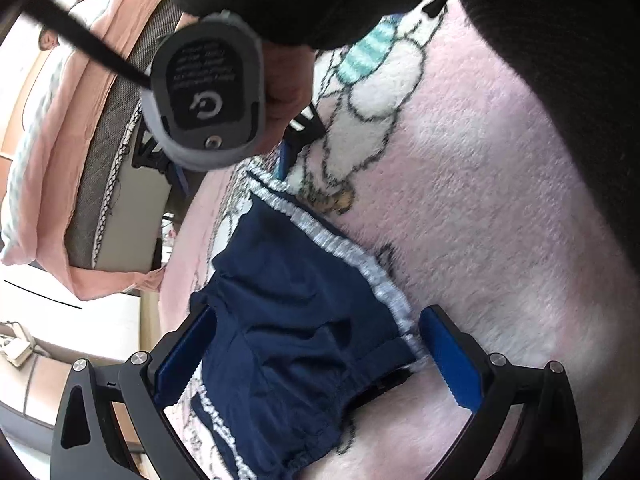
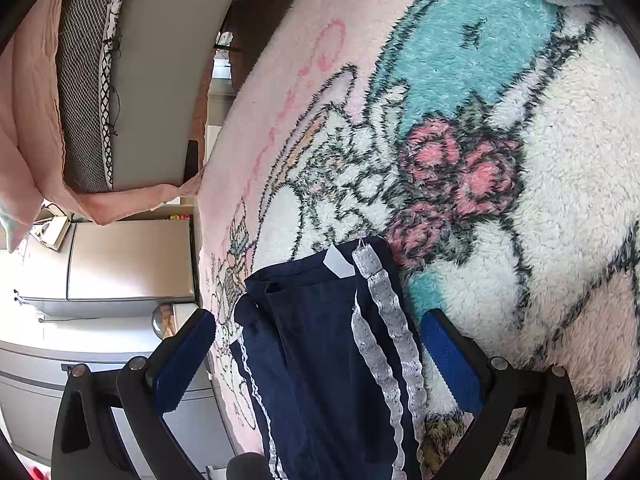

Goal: Fold clothes
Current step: 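Move both grippers to the waistband edge beside the white tag, then close both grippers on the waistband edge of the pants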

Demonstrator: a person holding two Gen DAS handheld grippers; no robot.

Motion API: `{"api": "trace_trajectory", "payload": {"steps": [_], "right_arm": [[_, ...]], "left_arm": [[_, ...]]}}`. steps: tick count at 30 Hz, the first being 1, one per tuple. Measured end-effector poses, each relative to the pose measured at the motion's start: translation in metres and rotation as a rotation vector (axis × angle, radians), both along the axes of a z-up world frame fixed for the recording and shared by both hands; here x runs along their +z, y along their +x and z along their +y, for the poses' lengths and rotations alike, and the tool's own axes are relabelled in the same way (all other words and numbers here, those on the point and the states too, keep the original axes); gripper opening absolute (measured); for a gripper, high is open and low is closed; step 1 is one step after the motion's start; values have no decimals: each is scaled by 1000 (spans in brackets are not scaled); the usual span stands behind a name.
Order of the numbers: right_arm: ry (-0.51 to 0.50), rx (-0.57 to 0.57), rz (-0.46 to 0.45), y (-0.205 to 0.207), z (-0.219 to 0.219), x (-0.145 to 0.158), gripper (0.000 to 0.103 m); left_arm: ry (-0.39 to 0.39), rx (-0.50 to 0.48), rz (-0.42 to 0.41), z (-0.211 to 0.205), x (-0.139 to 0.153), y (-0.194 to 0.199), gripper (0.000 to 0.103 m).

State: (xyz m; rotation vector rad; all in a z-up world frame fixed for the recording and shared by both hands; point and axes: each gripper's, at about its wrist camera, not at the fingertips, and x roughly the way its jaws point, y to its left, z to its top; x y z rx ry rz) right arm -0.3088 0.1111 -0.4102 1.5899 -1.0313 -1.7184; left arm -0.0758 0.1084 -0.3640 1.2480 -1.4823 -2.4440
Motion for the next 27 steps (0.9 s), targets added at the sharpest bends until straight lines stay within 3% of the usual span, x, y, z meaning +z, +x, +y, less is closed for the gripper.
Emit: {"api": "trace_trajectory", "payload": {"steps": [6,11,12,14,15,16,23,26,27], "right_arm": [[-3,0,-5,-1,0,0,103],[-2,-1,-7,0,0,0,103],[-2,-1,-8,0,0,0,103],[0,-1,-9,-1,0,0,103],[3,-1,-9,-1,0,0,102],[7,-1,-9,0,0,0,101],[53,-3,-10,1,1,2,92],[87,-3,-17,2,4,1,77],[104,-5,-22,3,6,1,67]], "left_arm": [[-26,3,10,-1,-3,0,103],[-4,7,-7,-2,-1,-3,99],[6,7,-12,-2,-1,-3,93],[10,9,-16,-2,-2,-3,68],[0,9,-19,-1,-4,-3,46],[-7,8,-26,-1,-7,-3,39],[-1,-2,-49,3,-14,-2,26],[15,5,-60,2,-15,-4,20],[17,7,-62,3,-15,-4,19]]}}
